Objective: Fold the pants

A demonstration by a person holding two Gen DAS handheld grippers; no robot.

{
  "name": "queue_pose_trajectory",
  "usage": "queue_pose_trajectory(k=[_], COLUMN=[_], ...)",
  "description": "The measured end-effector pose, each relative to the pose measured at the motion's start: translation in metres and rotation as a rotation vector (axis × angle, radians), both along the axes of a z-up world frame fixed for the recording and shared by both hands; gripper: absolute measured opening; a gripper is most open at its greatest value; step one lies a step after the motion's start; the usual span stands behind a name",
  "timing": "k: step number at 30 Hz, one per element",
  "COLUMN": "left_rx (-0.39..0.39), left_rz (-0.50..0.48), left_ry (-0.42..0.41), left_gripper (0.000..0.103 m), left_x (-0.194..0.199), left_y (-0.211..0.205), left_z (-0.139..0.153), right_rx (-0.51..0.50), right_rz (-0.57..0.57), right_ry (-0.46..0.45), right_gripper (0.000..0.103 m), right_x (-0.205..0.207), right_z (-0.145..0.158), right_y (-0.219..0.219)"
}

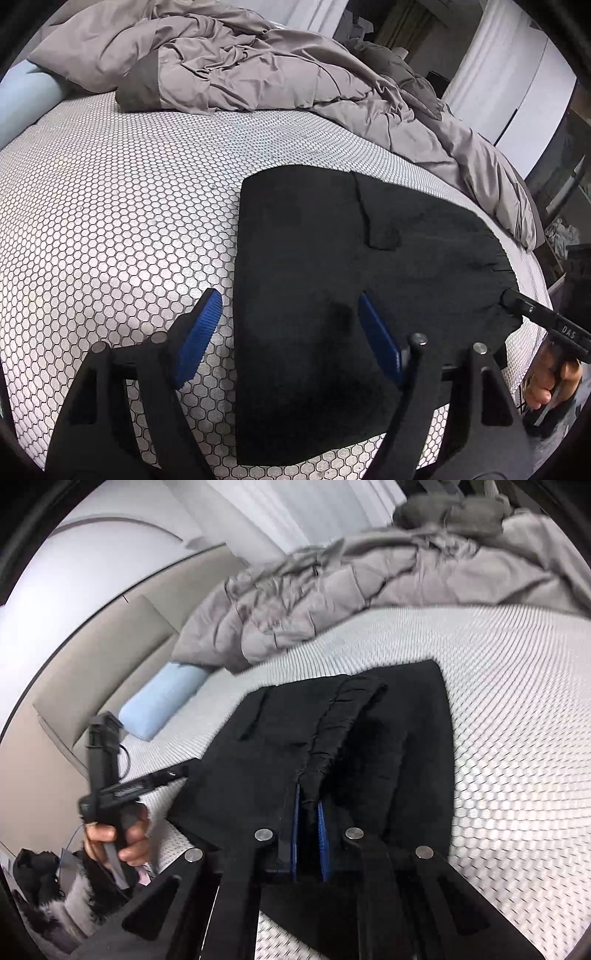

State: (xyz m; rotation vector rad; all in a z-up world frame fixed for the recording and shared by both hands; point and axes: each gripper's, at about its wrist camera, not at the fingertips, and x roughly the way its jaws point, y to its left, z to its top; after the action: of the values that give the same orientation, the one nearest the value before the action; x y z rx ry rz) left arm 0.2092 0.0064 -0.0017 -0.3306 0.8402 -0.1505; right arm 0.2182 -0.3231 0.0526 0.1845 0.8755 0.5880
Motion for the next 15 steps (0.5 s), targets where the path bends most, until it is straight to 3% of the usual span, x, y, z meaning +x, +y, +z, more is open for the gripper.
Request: queue_pose_trajectory(k=[2, 4, 7, 11, 15], left_rx=[0.026, 0.059, 0.076, 0.072, 0.068], left_rz=[-0.013, -0.018, -0.022, -0.028, -0.023], left_ry=[0.013, 0.024, 0.027, 0.024, 0.029], left_gripper=[0.074, 0.074, 0.074, 0.074, 0.074], left_x=[0.001, 0.003, 0.004, 0.002, 0.002], left_y=[-0.005, -0.012, -0.016, -0.015, -0.013], left_z=[-0.002, -0.005, -0.007, -0.007, -0.008], right_rx=[-0.09, -0.143, -0.042, 0.047, 0.101], right_rz=[-0.036, -0.067, -0.071, -0.08, -0.077], right_ry=[0.005, 0.086, 0.152, 0.172, 0.259], right_gripper=[0.009, 0.014, 0.018, 0.038, 0.039], right_x=[-0.001, 0.009, 0.018, 0.02, 0.029], right_z=[-0.007, -0.033, -0.04, -0.034, -0.049], right_y=[0.001, 0.001, -0.01, -0.026, -0.031])
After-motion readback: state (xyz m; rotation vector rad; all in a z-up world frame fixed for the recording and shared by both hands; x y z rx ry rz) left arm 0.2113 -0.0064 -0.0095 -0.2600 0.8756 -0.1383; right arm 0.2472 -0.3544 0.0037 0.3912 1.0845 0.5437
